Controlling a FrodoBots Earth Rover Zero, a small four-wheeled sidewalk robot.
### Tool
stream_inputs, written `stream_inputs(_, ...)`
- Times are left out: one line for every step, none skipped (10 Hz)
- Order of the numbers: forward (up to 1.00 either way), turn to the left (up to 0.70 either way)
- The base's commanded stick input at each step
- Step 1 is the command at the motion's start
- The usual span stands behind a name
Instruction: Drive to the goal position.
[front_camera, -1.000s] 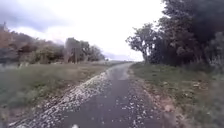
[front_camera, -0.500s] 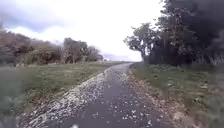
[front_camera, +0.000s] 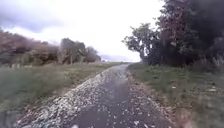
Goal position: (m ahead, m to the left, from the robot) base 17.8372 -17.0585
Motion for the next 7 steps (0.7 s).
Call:
stream_inputs(0.6,0.0)
stream_inputs(0.6,0.0)
stream_inputs(0.6,0.0)
stream_inputs(0.6,0.0)
stream_inputs(0.6,-0.01)
stream_inputs(0.6,-0.07)
stream_inputs(0.6,-0.13)
